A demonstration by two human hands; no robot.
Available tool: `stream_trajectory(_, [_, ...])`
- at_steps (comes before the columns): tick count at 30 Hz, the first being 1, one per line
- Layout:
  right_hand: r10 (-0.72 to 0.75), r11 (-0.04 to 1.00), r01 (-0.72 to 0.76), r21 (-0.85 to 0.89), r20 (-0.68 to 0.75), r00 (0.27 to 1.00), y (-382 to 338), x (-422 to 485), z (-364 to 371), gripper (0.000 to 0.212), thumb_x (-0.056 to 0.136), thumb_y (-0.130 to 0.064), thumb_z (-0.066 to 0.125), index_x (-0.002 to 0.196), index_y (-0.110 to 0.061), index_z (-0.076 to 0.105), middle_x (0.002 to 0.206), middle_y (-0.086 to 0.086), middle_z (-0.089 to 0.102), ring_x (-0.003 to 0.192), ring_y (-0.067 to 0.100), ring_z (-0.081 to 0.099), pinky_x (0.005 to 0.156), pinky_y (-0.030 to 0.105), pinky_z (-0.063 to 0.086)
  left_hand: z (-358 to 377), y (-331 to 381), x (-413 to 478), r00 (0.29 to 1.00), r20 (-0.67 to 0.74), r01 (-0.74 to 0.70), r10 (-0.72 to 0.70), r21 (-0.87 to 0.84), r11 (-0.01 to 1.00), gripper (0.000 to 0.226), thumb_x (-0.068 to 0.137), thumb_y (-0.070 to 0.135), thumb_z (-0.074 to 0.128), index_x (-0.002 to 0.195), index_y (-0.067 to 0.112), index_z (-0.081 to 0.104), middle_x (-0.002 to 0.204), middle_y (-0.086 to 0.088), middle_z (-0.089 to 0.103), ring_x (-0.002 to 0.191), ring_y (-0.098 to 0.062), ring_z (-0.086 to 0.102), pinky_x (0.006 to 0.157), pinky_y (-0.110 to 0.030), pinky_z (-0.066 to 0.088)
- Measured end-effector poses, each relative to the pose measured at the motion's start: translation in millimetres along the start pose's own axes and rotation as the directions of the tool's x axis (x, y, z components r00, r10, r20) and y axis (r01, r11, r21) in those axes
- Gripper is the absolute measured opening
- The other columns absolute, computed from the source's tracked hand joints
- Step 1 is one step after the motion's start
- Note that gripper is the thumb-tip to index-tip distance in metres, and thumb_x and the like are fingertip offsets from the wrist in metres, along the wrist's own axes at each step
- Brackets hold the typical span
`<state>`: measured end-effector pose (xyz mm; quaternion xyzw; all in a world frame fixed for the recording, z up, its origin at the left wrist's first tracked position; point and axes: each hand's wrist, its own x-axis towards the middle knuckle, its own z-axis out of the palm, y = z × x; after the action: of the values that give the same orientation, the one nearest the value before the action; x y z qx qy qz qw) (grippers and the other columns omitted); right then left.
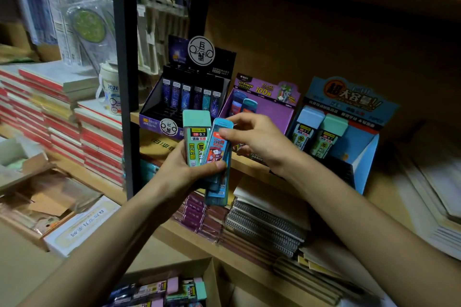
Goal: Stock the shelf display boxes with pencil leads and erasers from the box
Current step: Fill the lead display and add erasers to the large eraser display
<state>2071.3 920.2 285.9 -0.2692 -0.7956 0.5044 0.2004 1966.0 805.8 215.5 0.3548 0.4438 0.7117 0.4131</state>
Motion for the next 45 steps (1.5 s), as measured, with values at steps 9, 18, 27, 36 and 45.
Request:
stream_trajectory(9, [0.073,0.901,0.079,0.427,-0.33,0.941,-1.4,24.0,-43.1,0.009,0.083,-0.008,0.067,0.089,-0.011,0.061,0.085,0.006,0.068,0.066,0.007,0.066,0.054,0.017,0.051,3.0,5.7,-8.1,0.999,0.038,-0.004,0.004,0.015,1.0,0.048,0.057,0.001,0.068,0.101,0.013,0.053,0.075,0.001,0.074,0.069,-0.012,0.072,0.056,-0.019,0.055])
stream_trajectory(18, [-0.283,0.954,0.176,-0.242,-0.541,0.792,6.2,63.9,-57.7,0.013,0.083,-0.008,0.069,0.092,-0.014,0.062,0.09,0.0,0.061,0.092,0.02,0.06,0.08,0.04,0.055,-20.7,2.5,-3.7,0.998,-0.065,-0.013,0.012,-0.021,1.0,0.05,0.06,0.003,0.07,0.105,0.016,0.055,0.085,-0.002,0.074,0.081,-0.016,0.072,0.059,-0.022,0.056])
stream_trajectory(27, [-0.343,0.894,0.139,-0.426,-0.451,0.824,36.0,85.3,-42.8,0.023,0.083,-0.009,0.068,0.102,-0.016,0.058,0.09,-0.007,0.059,0.083,0.007,0.057,0.07,0.021,0.048,-25.3,-4.4,-1.9,0.998,-0.061,-0.03,0.031,0.011,0.999,0.049,0.059,0.006,0.072,0.103,0.019,0.056,0.087,0.002,0.074,0.082,-0.014,0.072,0.059,-0.021,0.056])
stream_trajectory(36, [-0.501,0.735,0.171,-0.656,-0.356,0.788,26.6,52.4,-32.6,0.022,0.094,-0.02,0.055,0.113,-0.01,0.062,0.113,0.005,0.058,0.103,0.016,0.054,0.083,0.026,0.044,-18.3,-6.3,4.3,0.998,-0.05,-0.042,0.041,-0.008,0.999,0.049,0.059,0.006,0.07,0.104,0.019,0.055,0.083,0.004,0.075,0.079,-0.012,0.072,0.058,-0.02,0.055])
stream_trajectory(45, [-0.018,0.993,0.027,0.111,-0.077,0.997,16.5,0.5,-4.7,0.014,0.088,-0.005,0.061,0.101,-0.011,0.057,0.09,0.008,0.065,0.069,0.008,0.06,0.055,0.02,0.046,-0.8,-8.9,10.9,0.997,-0.021,-0.073,0.073,-0.006,0.997,0.043,0.065,0.011,0.067,0.105,0.019,0.055,0.082,0.006,0.074,0.077,-0.01,0.071,0.06,-0.022,0.056])
